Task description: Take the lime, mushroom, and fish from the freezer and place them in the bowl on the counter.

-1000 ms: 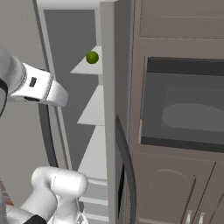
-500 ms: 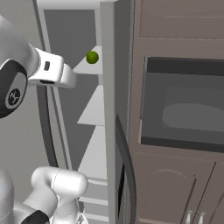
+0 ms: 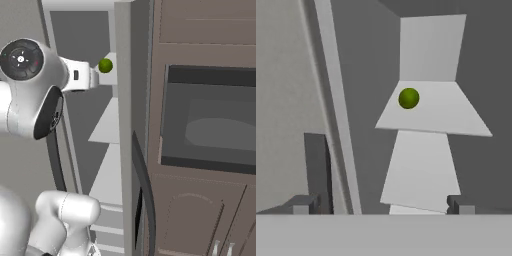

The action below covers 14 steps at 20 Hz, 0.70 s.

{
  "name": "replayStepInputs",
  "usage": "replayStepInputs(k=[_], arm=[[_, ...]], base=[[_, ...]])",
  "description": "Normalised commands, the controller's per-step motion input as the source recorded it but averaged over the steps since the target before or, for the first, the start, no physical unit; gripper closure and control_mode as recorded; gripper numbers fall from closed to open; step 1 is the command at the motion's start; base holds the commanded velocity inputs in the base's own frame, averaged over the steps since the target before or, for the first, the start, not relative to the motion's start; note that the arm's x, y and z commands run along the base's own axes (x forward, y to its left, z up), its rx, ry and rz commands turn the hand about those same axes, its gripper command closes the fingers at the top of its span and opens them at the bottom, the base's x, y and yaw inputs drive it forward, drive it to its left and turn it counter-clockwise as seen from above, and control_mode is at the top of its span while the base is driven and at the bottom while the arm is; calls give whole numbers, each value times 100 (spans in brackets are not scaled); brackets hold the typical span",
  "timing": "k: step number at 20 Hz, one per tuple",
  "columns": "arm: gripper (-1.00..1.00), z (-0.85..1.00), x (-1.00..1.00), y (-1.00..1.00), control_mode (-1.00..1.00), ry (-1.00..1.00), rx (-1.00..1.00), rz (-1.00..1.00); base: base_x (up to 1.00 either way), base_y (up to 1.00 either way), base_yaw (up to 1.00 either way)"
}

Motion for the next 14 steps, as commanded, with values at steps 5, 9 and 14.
replayStepInputs(k=[5,9,14], arm=[[-100,8,53,0,-100,-4,0,8],[-100,26,43,0,-100,3,0,6],[-100,23,41,0,-100,8,0,3]], base=[[0,0,0],[0,0,0],[0,0,0]])
